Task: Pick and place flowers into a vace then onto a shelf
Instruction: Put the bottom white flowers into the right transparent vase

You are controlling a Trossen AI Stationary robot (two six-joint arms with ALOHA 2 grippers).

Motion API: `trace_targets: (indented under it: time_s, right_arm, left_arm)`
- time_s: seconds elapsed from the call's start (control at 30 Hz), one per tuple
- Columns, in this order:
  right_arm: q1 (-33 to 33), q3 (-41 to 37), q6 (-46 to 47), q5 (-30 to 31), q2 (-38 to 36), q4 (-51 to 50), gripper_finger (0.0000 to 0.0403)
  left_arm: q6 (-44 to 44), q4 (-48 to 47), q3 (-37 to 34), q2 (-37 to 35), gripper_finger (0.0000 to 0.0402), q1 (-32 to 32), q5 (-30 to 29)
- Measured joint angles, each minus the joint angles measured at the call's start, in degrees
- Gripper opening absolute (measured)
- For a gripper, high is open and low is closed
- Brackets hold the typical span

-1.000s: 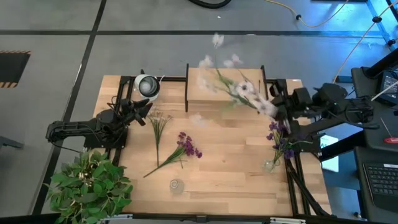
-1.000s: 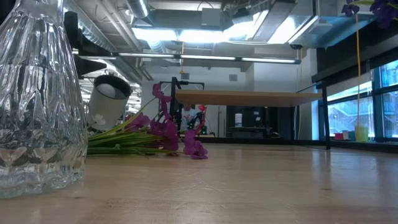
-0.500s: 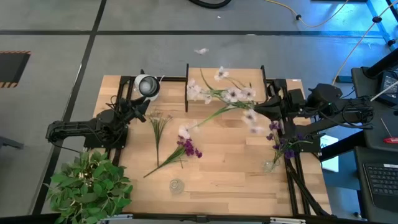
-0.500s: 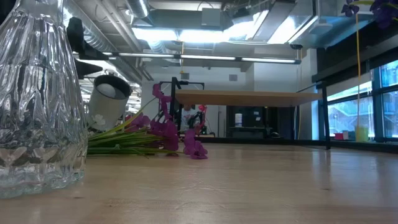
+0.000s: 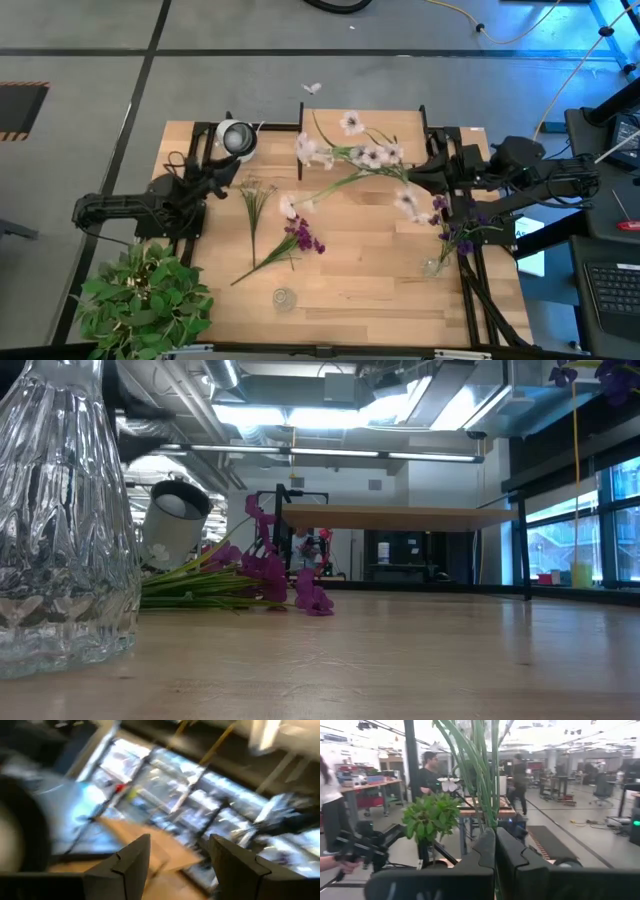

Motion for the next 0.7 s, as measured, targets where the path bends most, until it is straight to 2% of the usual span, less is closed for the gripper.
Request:
trace_targets:
  time_s: [0.07, 0.17, 0.3, 0.5, 0.7]
  right_arm:
    - [0.00, 0.00, -0.01, 1.68, 0.39, 0.01, 0.0000]
    - [-0.13, 0.00, -0.32, 2.28, 1.47, 0.19, 0.0000]
    - [-0.70, 0.00, -1.06, 2.21, 3.12, 0.79, 0.0000]
    - [-0.70, -0.02, -1.11, 2.09, 5.02, 4.27, 0.0000]
    - [-0.70, -0.02, -1.02, 2.06, 5.20, 4.44, 0.0000]
  left_arm:
    - [1.46, 5.25, 1.05, 2.61, 0.0196, 0.02, 2.19]
    - [2.83, 6.43, 5.37, 8.80, 0.0196, -0.04, 4.82]
    - [4.81, 6.06, 14.13, 22.88, 0.0196, -0.03, 8.13]
    - [13.84, 7.01, 32.86, 47.33, 0.0196, -0.02, 10.42]
    - [18.60, 9.58, 52.47, 67.31, 0.0196, -0.28, 20.89]
